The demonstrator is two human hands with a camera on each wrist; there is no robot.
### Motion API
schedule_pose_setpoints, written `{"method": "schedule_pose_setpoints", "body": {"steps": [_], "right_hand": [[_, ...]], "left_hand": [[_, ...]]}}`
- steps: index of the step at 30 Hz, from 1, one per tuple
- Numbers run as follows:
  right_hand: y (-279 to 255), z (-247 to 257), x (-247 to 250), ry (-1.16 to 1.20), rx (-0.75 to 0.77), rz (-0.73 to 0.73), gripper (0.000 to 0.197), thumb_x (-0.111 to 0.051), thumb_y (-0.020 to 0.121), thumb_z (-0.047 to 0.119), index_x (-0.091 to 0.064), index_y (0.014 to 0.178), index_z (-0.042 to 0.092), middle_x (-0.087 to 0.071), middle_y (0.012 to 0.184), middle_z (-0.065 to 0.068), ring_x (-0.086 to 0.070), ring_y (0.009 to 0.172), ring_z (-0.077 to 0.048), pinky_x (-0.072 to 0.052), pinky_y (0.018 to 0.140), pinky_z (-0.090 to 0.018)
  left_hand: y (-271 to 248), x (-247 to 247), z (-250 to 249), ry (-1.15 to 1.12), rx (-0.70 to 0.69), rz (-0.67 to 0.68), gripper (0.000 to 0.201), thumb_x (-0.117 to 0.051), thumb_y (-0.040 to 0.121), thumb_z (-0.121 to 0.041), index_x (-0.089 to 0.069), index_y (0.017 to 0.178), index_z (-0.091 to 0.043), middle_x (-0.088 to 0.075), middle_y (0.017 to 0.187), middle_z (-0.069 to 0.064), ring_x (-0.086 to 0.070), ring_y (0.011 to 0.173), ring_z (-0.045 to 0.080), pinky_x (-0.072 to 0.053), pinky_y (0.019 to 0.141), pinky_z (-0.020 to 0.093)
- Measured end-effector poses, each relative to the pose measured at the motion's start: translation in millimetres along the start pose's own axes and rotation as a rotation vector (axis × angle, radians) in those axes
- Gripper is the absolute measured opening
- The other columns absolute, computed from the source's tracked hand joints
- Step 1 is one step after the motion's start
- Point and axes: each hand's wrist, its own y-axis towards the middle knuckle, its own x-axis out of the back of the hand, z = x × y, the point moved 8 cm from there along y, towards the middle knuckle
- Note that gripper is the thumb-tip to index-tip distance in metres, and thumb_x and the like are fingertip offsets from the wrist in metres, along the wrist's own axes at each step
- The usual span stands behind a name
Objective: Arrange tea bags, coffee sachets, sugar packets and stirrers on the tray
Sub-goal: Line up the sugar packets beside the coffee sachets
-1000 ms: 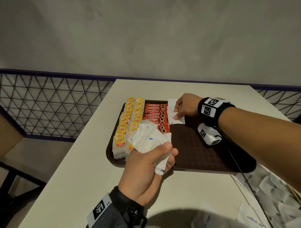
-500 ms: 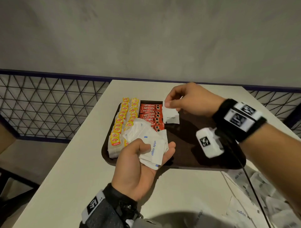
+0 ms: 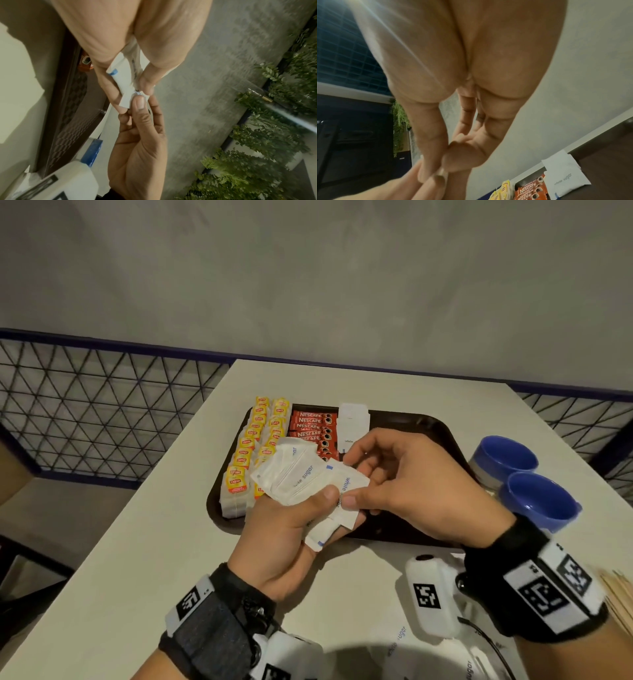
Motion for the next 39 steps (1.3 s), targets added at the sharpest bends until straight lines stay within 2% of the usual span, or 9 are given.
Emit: {"method": "schedule_pose_setpoints", "body": {"steps": [6,11,16,21,24,27,29,35,39], "right_hand": [[3,-12,13,0.224,-0.012,-0.033,0.033,-0.086,0.078,0.001,-0.069,0.104,0.012,-0.077,0.09,-0.015,-0.073,0.082,-0.033,-0.06,0.073,-0.037],[0,-18,20,0.558,0.024,-0.099,0.017,-0.063,0.083,-0.008,-0.067,0.091,0.006,-0.071,0.105,-0.022,-0.073,0.09,-0.036,-0.062,0.07,-0.042],[-2,-20,12,0.496,-0.029,-0.028,0.03,-0.06,0.09,-0.017,-0.068,0.107,0.005,-0.07,0.105,-0.029,-0.072,0.085,-0.039,-0.062,0.057,-0.034],[-1,-29,6,0.337,-0.065,-0.007,0.039,-0.065,0.088,-0.015,-0.067,0.116,0.012,-0.076,0.094,-0.023,-0.076,0.096,-0.035,-0.058,0.092,-0.054],[-2,-28,7,0.315,-0.062,-0.031,0.033,-0.067,0.089,-0.011,-0.067,0.115,0.011,-0.078,0.091,-0.017,-0.077,0.095,-0.033,-0.059,0.093,-0.053],[-2,-28,10,0.34,-0.065,-0.048,0.031,-0.071,0.09,-0.005,-0.065,0.117,0.009,-0.079,0.088,-0.011,-0.079,0.09,-0.023,-0.063,0.079,-0.035],[-2,-30,12,0.348,-0.074,-0.056,0.03,-0.073,0.09,-0.003,-0.065,0.116,0.01,-0.078,0.086,-0.011,-0.078,0.085,-0.02,-0.062,0.073,-0.032],[-1,-34,10,0.428,-0.101,-0.029,0.031,-0.075,0.086,0.0,-0.065,0.114,0.005,-0.078,0.089,-0.016,-0.078,0.092,-0.028,-0.061,0.078,-0.042],[-4,-33,3,0.455,-0.146,0.08,0.046,-0.079,0.075,0.005,-0.062,0.118,0.006,-0.077,0.095,-0.021,-0.077,0.093,-0.035,-0.065,0.067,-0.039]], "left_hand": [[0,4,-1,0.061,0.003,-0.039,0.042,-0.064,0.092,-0.015,-0.062,0.133,-0.019,-0.073,0.127,0.011,-0.072,0.113,0.031,-0.063,0.077,0.041],[4,19,3,-0.013,0.013,-0.171,0.048,-0.069,0.087,-0.02,-0.061,0.133,-0.009,-0.067,0.107,0.021,-0.068,0.077,0.028,-0.051,0.049,0.026],[5,16,3,-0.012,-0.007,-0.143,0.049,-0.067,0.09,-0.025,-0.06,0.137,-0.011,-0.07,0.114,0.019,-0.064,0.079,0.025,-0.051,0.05,0.025],[4,15,6,-0.003,0.003,-0.078,0.046,-0.062,0.092,0.0,-0.061,0.135,-0.017,-0.072,0.127,0.015,-0.072,0.107,0.033,-0.055,0.056,0.025],[3,15,6,0.032,-0.013,-0.065,0.053,-0.06,0.089,0.013,-0.063,0.132,-0.016,-0.072,0.127,0.018,-0.065,0.121,0.045,-0.055,0.057,0.025],[3,13,3,0.048,-0.039,-0.075,0.046,-0.062,0.085,0.013,-0.074,0.115,-0.019,-0.072,0.123,0.021,-0.064,0.113,0.043,-0.054,0.054,0.025],[3,14,1,0.048,-0.063,-0.097,0.044,-0.06,0.087,0.015,-0.079,0.103,-0.022,-0.073,0.12,0.022,-0.065,0.105,0.041,-0.054,0.053,0.025],[3,14,-3,-0.011,-0.112,-0.12,0.05,-0.056,0.09,0.018,-0.064,0.126,-0.016,-0.074,0.121,0.017,-0.073,0.102,0.031,-0.051,0.052,0.021],[3,19,-7,-0.01,-0.156,-0.16,0.05,-0.058,0.09,0.017,-0.063,0.129,-0.013,-0.073,0.123,0.018,-0.074,0.096,0.028,-0.051,0.054,0.022]]}}
